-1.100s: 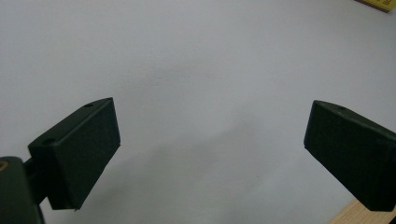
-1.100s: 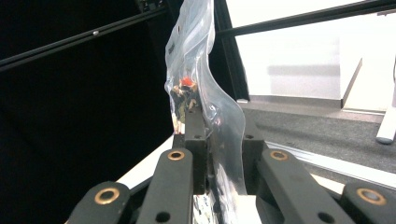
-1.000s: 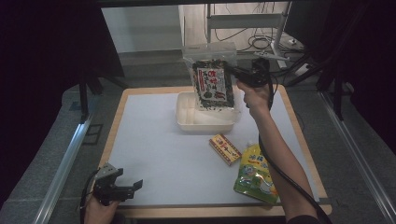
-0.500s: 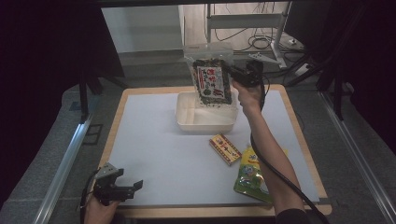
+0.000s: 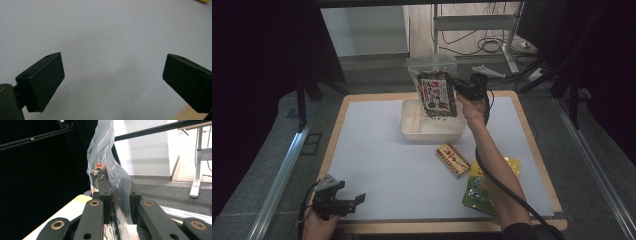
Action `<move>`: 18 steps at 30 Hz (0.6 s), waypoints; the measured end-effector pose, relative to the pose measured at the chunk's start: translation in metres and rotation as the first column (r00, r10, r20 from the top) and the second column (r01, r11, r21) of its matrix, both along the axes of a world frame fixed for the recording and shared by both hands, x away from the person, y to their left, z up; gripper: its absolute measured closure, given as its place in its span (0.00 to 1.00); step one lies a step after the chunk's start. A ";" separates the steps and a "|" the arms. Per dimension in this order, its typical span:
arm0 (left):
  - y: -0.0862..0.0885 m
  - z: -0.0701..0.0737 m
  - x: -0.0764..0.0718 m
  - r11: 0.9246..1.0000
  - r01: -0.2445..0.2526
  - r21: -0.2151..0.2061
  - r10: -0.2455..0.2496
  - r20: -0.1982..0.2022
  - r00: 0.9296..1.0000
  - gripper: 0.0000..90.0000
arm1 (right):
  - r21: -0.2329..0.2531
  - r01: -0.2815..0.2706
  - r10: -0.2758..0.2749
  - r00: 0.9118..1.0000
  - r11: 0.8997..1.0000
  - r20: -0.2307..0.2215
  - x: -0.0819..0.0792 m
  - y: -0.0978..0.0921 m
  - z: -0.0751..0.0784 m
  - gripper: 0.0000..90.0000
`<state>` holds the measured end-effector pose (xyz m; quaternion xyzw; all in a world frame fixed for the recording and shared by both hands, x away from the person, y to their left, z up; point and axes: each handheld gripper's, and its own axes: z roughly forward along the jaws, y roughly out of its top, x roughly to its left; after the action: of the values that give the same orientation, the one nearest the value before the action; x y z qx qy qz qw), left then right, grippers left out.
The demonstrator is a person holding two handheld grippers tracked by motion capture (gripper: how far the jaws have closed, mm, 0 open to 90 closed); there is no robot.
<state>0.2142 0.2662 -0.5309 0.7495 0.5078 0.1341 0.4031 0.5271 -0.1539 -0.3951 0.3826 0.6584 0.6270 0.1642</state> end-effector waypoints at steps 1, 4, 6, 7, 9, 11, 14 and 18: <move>0.000 0.000 0.000 1.000 0.002 0.000 -0.002 -0.002 1.000 0.04 | 0.000 -0.003 0.003 1.000 1.000 0.002 0.000 -0.001 -0.004 0.88; 0.000 0.000 0.000 1.000 0.004 0.005 -0.004 -0.005 1.000 0.04 | 0.013 -0.009 0.009 1.000 1.000 -0.001 -0.002 -0.004 -0.009 0.88; -0.001 0.000 0.000 1.000 0.005 0.008 -0.005 -0.006 1.000 0.04 | 0.018 -0.019 0.019 1.000 1.000 -0.001 -0.004 -0.007 -0.012 0.88; -0.001 0.000 0.001 1.000 0.006 0.010 -0.005 -0.007 1.000 0.04 | 0.020 -0.020 0.020 1.000 1.000 -0.002 -0.004 -0.008 -0.013 0.88; -0.001 0.000 0.001 1.000 0.006 0.011 -0.006 -0.009 1.000 0.04 | 0.028 -0.023 0.023 1.000 0.999 -0.003 -0.006 -0.012 -0.016 0.88; -0.002 0.000 0.001 1.000 0.006 0.015 -0.005 -0.010 1.000 0.05 | 0.029 -0.026 0.026 1.000 0.999 -0.007 -0.009 -0.016 -0.018 0.88; -0.002 0.000 0.001 1.000 0.004 0.019 -0.004 -0.010 1.000 0.05 | 0.025 -0.028 0.028 1.000 0.999 -0.007 -0.012 -0.021 -0.021 0.87; -0.003 0.000 0.000 1.000 0.000 0.022 0.000 -0.005 1.000 0.05 | -0.010 -0.029 0.029 1.000 1.000 -0.011 -0.017 -0.025 -0.022 0.87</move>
<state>0.2145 0.2636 -0.5306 0.7543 0.5072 0.1378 0.3935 0.5097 -0.1787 -0.4170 0.3758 0.6679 0.6238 0.1534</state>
